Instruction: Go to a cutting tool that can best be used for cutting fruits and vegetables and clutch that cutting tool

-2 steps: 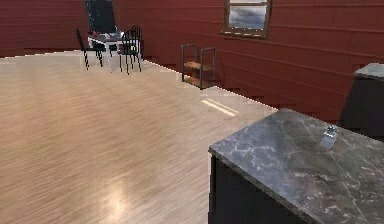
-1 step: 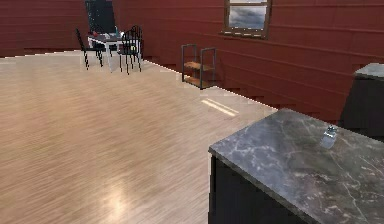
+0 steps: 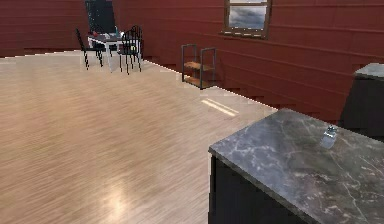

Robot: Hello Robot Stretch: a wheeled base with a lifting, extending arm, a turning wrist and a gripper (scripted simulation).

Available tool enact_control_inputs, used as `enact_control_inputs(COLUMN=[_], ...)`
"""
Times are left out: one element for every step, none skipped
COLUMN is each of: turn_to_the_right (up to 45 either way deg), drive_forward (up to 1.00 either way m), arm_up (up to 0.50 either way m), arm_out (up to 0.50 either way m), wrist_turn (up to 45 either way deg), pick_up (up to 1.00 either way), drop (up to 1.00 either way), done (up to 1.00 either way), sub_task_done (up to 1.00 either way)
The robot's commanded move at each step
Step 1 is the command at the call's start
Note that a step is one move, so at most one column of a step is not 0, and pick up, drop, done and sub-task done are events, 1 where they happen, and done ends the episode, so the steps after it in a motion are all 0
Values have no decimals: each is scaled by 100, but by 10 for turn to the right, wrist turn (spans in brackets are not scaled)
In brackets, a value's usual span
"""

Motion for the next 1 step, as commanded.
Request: enact_control_inputs(turn_to_the_right=[0], drive_forward=[0], arm_up=[-10], arm_out=[0], wrist_turn=[0], pick_up=[0], drop=[0], done=[0], sub_task_done=[0])
